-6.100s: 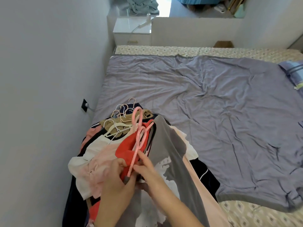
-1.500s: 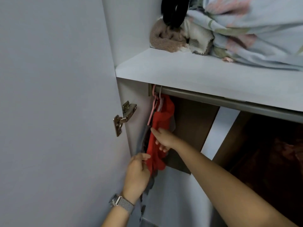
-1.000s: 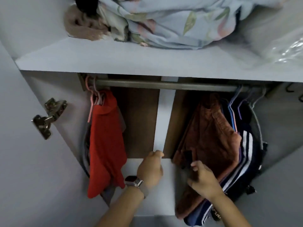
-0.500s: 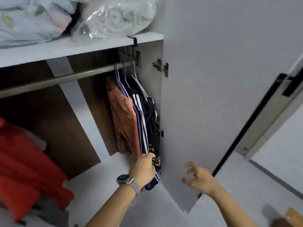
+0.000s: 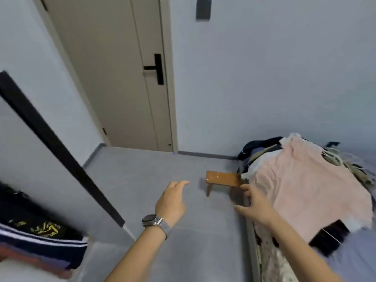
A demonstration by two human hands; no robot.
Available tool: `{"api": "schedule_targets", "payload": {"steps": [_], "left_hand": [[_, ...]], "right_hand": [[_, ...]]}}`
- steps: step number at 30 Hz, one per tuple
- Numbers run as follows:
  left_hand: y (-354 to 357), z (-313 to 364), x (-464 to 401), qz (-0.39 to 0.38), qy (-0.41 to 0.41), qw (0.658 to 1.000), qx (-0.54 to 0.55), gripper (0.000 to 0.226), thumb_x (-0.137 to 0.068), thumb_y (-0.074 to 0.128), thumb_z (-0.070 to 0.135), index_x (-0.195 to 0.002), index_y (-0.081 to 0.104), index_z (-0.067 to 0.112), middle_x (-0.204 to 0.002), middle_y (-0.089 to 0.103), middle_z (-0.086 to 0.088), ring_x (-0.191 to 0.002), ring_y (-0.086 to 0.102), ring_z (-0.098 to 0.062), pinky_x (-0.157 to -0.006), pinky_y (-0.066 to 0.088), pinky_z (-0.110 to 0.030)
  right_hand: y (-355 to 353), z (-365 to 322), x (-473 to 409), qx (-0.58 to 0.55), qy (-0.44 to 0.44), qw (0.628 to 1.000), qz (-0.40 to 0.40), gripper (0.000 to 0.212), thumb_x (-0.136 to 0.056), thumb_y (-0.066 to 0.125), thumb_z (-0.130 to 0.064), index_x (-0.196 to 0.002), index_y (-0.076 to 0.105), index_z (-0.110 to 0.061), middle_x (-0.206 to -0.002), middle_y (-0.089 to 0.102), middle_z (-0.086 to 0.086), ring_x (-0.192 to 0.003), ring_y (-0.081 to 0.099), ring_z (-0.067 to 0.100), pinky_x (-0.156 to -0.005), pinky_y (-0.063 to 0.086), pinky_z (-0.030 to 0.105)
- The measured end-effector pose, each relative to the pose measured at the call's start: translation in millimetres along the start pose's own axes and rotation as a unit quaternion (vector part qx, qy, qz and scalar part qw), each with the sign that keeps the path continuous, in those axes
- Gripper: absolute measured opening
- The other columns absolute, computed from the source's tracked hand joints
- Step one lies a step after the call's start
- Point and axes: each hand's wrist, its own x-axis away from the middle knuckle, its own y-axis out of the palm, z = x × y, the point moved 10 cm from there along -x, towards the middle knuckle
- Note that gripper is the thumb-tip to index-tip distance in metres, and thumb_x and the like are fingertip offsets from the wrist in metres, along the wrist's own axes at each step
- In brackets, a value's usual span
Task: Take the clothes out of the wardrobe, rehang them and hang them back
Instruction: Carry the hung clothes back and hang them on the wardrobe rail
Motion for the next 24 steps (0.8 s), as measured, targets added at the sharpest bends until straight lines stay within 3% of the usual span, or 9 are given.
{"api": "schedule_targets", "payload": {"steps": [4, 12, 16, 19, 24], "left_hand": [[61, 73, -44, -0.049, 0.07, 0.996, -0.015, 0.068, -0.077, 0.042, -0.009, -0.133, 0.046, 0.03, -0.122, 0.049, -0.002, -0.111, 0.054, -0.022, -0.086, 0.05, -0.039], [162, 168, -160, -0.147, 0.121, 0.98, -0.05, 0.047, -0.09, 0.052, 0.024, -0.136, 0.04, 0.023, -0.135, 0.043, -0.001, -0.116, 0.052, -0.018, -0.09, 0.047, -0.03], [198, 225, -228, -0.191, 0.165, 0.966, -0.056, 0.043, -0.09, 0.053, 0.027, -0.132, 0.044, 0.021, -0.13, 0.05, -0.001, -0.117, 0.051, -0.017, -0.095, 0.044, -0.029], [227, 280, -266, -0.227, 0.204, 0.951, -0.054, 0.04, -0.091, 0.053, 0.028, -0.13, 0.046, 0.023, -0.125, 0.051, 0.001, -0.11, 0.055, -0.016, -0.082, 0.045, -0.024], [289, 351, -303, -0.297, 0.243, 0.923, -0.029, 0.045, -0.09, 0.053, 0.025, -0.133, 0.043, 0.022, -0.124, 0.05, 0.0, -0.103, 0.054, -0.013, -0.087, 0.047, -0.027]], "right_hand": [[-40, 100, 14, -0.026, 0.096, 0.994, 0.036, 0.067, -0.079, 0.074, -0.028, -0.136, 0.042, -0.014, -0.128, 0.053, 0.006, -0.118, 0.053, 0.022, -0.086, 0.037, 0.021], [-92, 234, -19, -0.066, 0.23, 0.969, 0.055, 0.064, -0.08, 0.07, -0.032, -0.135, 0.041, -0.017, -0.126, 0.053, 0.007, -0.113, 0.053, 0.019, -0.095, 0.047, 0.03], [-137, 285, -43, -0.073, 0.297, 0.947, 0.095, 0.056, -0.081, 0.07, -0.029, -0.13, 0.045, -0.016, -0.122, 0.056, 0.006, -0.102, 0.055, 0.016, -0.089, 0.047, 0.027], [-176, 316, -54, -0.069, 0.328, 0.932, 0.14, 0.054, -0.081, 0.069, -0.029, -0.129, 0.047, -0.017, -0.12, 0.058, 0.004, -0.096, 0.051, 0.012, -0.079, 0.04, 0.021], [-200, 365, -66, -0.117, 0.382, 0.9, 0.176, 0.054, -0.08, 0.07, -0.031, -0.128, 0.047, -0.02, -0.116, 0.056, 0.0, -0.099, 0.05, 0.011, -0.086, 0.045, 0.024]]}}
